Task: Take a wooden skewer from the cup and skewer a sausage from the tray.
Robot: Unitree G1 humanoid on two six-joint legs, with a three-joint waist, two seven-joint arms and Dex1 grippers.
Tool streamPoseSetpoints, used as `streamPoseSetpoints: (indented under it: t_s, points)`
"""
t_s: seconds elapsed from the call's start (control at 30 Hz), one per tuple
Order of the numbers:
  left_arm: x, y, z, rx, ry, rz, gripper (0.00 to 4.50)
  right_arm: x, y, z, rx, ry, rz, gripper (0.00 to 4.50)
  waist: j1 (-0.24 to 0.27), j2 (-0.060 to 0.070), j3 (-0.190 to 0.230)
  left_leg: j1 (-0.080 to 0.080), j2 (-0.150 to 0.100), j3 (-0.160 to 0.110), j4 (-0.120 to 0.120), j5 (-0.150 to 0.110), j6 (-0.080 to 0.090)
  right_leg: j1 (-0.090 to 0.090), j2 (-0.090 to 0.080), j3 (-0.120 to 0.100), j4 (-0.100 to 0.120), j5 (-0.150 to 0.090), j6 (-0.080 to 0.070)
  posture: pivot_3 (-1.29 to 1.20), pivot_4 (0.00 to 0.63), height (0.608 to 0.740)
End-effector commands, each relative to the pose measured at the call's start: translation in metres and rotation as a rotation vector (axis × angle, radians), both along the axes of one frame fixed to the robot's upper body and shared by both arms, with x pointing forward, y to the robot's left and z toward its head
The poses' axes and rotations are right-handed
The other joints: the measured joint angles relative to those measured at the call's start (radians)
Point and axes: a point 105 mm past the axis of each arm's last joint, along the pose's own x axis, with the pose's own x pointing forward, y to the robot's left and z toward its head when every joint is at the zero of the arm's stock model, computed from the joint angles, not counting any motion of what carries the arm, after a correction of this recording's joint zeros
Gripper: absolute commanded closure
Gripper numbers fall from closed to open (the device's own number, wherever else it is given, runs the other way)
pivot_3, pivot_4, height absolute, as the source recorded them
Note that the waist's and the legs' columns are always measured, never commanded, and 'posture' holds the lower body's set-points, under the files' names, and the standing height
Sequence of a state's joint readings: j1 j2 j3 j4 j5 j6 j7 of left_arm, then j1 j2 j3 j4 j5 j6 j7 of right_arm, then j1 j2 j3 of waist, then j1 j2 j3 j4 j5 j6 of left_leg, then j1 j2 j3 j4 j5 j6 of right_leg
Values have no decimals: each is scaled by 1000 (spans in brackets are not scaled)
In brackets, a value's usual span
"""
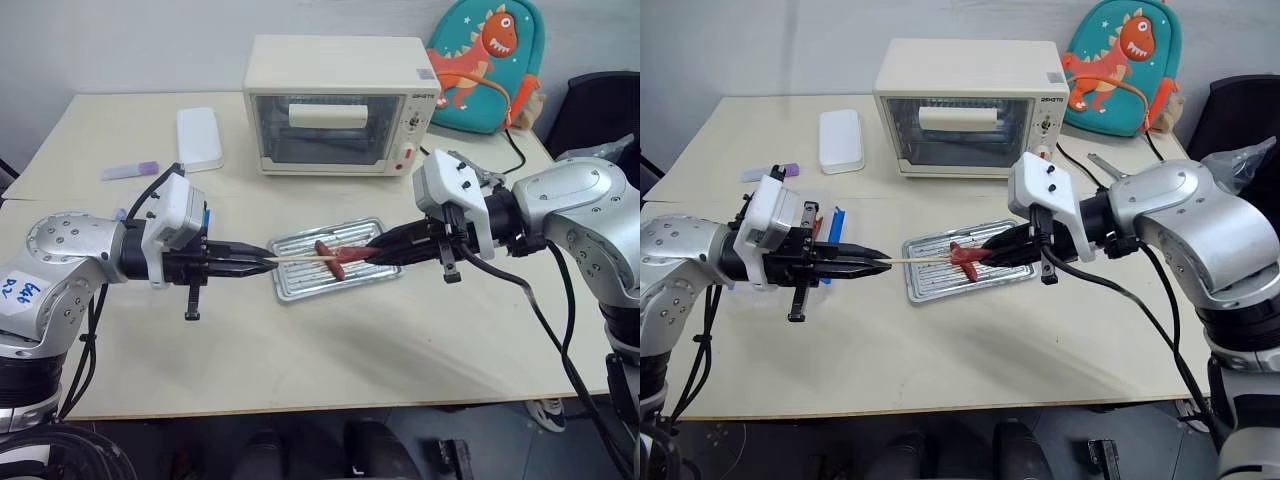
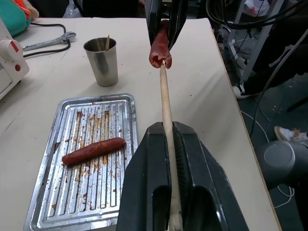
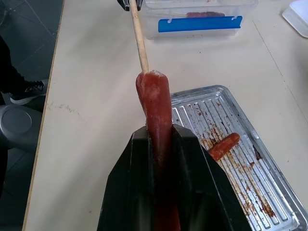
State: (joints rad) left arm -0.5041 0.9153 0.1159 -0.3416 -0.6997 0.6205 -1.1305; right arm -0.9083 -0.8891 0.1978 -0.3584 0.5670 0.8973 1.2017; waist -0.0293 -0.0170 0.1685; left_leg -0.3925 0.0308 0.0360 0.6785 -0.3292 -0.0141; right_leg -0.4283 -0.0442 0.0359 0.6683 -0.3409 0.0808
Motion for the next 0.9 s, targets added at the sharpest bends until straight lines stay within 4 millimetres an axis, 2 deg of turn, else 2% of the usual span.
streamPoseSetpoints:
  t_s: [0.03,0.47,0.9]
  points:
    - [-3,-2,9,6,-52,-20,4500,-4,2,2,0,-23,21,4228,0,0,0,0,0,0,0,0,0,0,0,0,0,0,0,0,150,740]
    - [1,-16,9,-10,-53,-71,4500,-11,11,10,28,-24,54,4228,0,0,0,0,0,0,1,0,0,0,0,0,1,0,0,0,150,740]
    - [8,-39,10,-36,-77,-141,4500,-17,19,10,33,-21,95,4228,1,0,0,0,0,0,2,0,0,0,0,0,1,0,0,0,150,740]
